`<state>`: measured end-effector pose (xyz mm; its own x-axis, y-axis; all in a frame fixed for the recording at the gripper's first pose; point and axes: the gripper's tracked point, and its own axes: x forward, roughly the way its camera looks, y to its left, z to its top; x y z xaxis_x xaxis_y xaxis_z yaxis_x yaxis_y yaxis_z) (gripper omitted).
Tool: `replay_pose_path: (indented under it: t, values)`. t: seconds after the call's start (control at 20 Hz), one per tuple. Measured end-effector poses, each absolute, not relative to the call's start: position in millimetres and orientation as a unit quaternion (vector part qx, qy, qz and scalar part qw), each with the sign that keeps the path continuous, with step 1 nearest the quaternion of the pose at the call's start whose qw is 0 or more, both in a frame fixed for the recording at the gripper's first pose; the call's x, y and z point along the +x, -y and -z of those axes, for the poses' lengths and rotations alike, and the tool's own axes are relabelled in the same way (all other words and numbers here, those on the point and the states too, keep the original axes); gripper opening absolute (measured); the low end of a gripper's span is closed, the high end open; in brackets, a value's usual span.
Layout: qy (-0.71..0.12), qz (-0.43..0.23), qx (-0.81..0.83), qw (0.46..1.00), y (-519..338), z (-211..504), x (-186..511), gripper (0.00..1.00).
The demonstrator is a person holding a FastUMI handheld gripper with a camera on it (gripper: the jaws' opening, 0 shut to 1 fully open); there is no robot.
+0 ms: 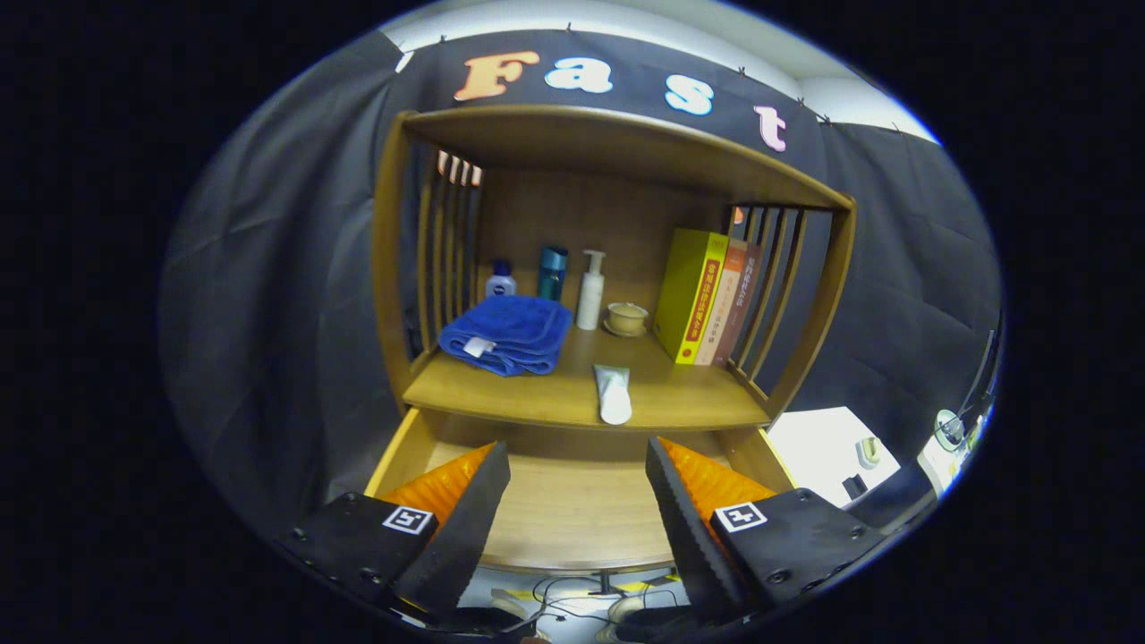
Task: Pull open the drawer, take out the items inside it, and place them on the countertop above the cabinet.
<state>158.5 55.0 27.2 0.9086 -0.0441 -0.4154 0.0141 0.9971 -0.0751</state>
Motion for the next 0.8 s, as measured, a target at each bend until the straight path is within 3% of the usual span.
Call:
replay_pose_path:
  t: [0.45,0.8]
  values:
    - [-0.093,-0.030,-0.021,0.995,-79,-26,84,0.98]
    - [-0.066,-0.025,0.008,0.998,-57,11,50,0.98]
